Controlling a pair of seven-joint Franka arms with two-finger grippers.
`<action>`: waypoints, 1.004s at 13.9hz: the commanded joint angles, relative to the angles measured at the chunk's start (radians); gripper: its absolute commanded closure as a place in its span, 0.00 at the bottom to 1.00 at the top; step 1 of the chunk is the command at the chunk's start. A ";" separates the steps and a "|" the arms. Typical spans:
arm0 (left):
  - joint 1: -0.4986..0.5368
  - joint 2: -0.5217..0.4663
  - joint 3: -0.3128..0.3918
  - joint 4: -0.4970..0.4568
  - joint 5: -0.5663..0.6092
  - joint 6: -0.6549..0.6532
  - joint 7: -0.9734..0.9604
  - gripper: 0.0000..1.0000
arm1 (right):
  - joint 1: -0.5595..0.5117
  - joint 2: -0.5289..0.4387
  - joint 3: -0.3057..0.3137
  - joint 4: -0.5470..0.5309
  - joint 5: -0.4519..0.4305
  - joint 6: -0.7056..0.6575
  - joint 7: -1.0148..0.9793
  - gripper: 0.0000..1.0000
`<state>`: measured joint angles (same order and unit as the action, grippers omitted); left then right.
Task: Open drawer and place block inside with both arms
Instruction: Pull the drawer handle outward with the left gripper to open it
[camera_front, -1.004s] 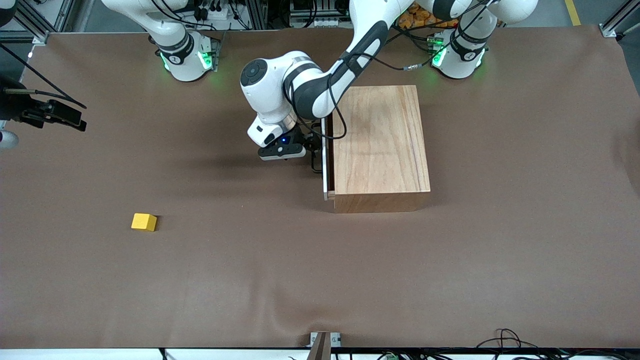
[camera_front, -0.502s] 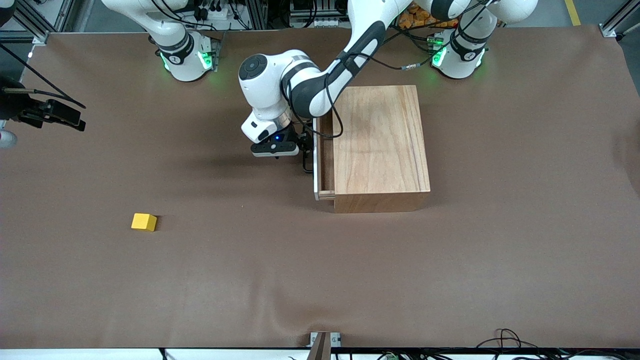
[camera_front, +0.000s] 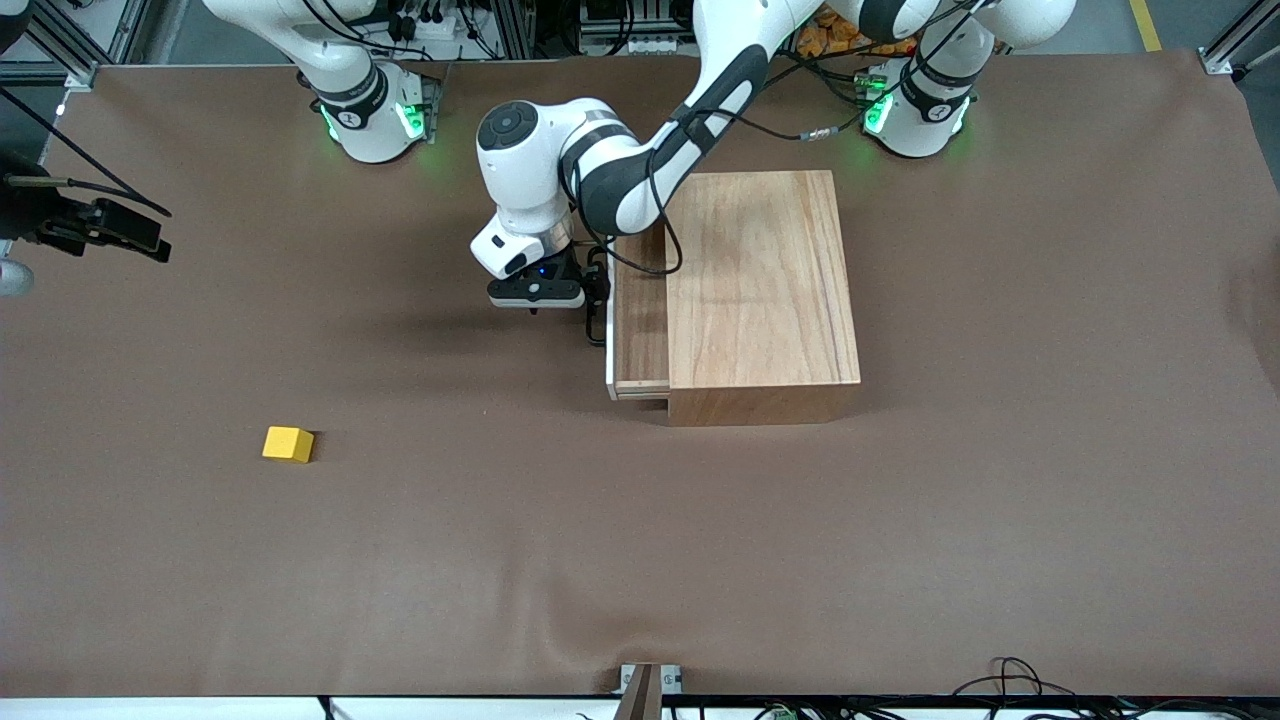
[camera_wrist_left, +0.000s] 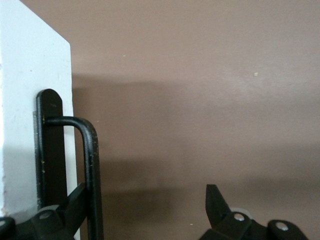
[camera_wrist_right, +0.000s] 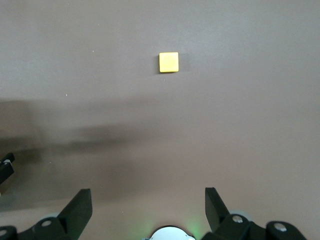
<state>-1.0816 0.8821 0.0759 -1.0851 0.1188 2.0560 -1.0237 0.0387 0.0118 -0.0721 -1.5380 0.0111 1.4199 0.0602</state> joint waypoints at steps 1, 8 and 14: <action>-0.003 0.026 -0.005 0.036 -0.028 0.064 0.007 0.00 | -0.003 0.004 0.003 0.019 -0.020 -0.015 0.006 0.00; -0.003 0.054 -0.008 0.037 -0.076 0.185 0.008 0.00 | -0.008 0.007 0.000 0.019 -0.022 -0.006 0.006 0.00; -0.004 0.052 -0.042 0.039 -0.076 0.225 0.008 0.00 | -0.037 0.007 0.000 0.016 -0.020 -0.015 -0.012 0.00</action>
<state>-1.0808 0.8918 0.0648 -1.0858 0.0756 2.1873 -1.0237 0.0275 0.0118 -0.0780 -1.5376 0.0050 1.4186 0.0597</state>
